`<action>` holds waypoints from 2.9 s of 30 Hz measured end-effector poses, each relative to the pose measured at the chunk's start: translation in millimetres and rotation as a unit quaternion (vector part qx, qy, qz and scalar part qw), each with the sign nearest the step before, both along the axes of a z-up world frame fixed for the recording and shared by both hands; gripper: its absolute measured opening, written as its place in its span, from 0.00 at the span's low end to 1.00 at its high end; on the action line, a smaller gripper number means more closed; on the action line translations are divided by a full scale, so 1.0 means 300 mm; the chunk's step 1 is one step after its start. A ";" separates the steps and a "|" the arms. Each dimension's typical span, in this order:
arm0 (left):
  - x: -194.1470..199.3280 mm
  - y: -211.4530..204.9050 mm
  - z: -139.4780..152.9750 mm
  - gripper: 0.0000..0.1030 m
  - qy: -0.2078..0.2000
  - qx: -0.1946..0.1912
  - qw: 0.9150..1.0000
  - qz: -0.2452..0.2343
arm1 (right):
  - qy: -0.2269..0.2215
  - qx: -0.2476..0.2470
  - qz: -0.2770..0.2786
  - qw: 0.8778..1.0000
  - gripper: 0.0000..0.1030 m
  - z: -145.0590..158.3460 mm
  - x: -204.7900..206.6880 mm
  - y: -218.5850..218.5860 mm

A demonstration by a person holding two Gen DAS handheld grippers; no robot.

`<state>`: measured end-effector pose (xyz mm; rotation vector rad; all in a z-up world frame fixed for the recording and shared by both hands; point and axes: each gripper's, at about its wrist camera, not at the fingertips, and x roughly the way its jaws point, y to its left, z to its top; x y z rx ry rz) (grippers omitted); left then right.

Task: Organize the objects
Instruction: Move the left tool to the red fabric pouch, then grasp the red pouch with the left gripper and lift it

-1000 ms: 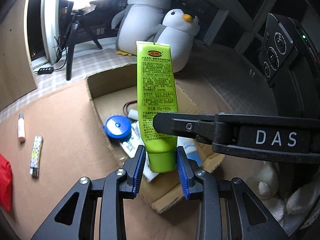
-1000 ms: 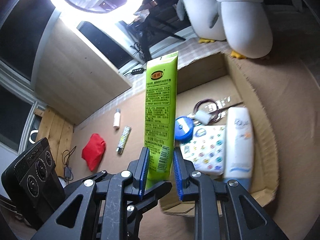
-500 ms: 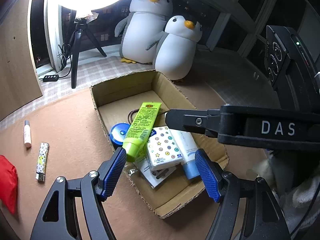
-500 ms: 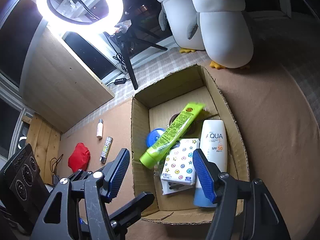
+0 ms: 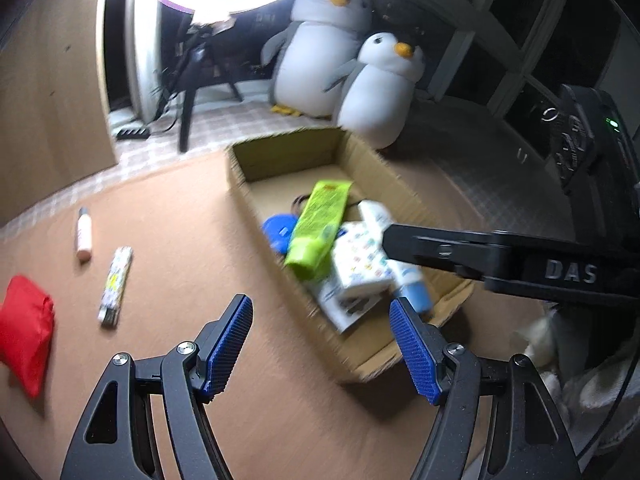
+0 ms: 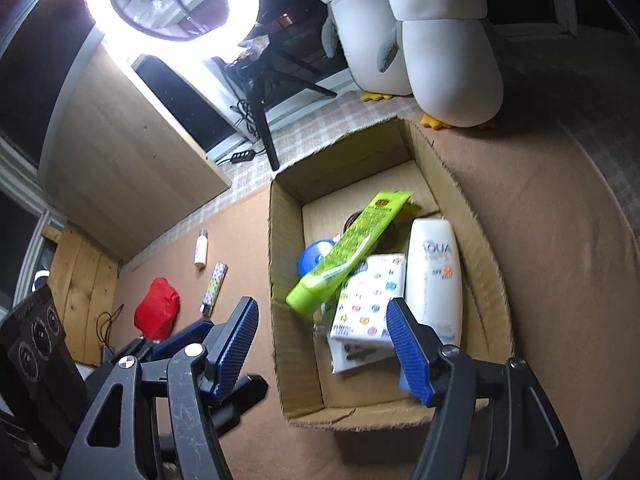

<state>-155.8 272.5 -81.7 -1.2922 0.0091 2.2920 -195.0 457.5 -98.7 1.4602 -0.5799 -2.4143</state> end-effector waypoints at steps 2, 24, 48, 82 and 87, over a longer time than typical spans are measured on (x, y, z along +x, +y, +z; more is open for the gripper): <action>0.018 -0.049 -0.021 0.72 -0.007 -0.006 1.000 0.011 | 0.003 0.004 0.005 1.000 0.63 -0.008 0.030 -0.022; 0.141 -0.631 -0.198 0.72 -0.064 -0.028 0.986 0.151 | 0.046 0.033 0.073 0.996 0.67 -0.048 0.263 -0.289; -0.144 -1.022 -0.066 0.72 -0.028 -0.020 0.965 0.262 | 0.041 0.053 0.101 0.993 0.67 -0.051 0.368 -0.412; -0.115 -1.016 -0.295 0.66 -0.093 0.008 0.967 0.236 | 0.033 0.052 0.098 0.993 0.67 -0.046 0.400 -0.399; -0.054 -0.993 -0.304 0.64 -0.098 0.022 0.968 0.229 | 0.036 0.052 0.112 0.992 0.67 -0.049 0.389 -0.429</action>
